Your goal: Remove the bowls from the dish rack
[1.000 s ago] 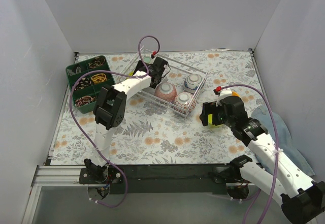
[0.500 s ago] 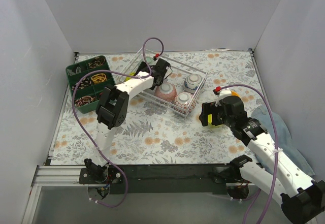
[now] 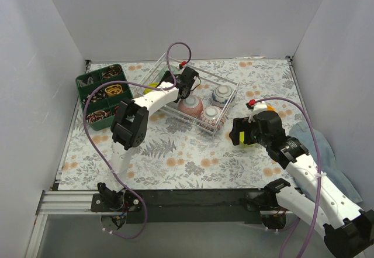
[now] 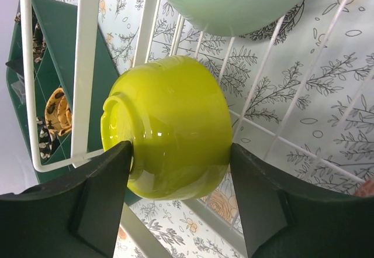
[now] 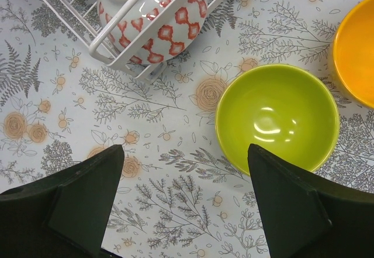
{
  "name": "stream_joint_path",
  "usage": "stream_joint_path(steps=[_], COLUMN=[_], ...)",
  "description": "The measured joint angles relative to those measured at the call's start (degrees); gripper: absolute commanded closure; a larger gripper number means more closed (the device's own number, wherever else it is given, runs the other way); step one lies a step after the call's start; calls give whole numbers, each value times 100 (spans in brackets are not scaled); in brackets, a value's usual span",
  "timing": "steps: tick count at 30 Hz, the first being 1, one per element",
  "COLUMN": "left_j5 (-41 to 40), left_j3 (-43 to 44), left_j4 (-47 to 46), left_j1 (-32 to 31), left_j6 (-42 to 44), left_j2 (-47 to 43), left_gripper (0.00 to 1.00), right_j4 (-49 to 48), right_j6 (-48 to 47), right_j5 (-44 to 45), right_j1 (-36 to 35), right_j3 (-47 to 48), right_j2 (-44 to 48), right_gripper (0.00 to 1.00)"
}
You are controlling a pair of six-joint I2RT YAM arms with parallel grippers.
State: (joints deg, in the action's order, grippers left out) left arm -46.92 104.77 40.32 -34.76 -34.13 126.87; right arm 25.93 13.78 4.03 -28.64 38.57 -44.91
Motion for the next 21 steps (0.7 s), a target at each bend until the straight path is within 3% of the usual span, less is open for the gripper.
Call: stream_joint_path(steps=[12, 21], left_j5=[634, 1215], left_j3=[96, 114], left_j4=[212, 92], left_j1=[-61, -61], left_j6=[-505, -1102], left_j2=[-448, -1029], left_gripper=[74, 86], right_j4=[-52, -549], right_j6=[101, 101], right_j5=[-160, -951], right_j1=[0, 0], right_j3=[9, 282], right_j2=[24, -234], right_gripper=[6, 8])
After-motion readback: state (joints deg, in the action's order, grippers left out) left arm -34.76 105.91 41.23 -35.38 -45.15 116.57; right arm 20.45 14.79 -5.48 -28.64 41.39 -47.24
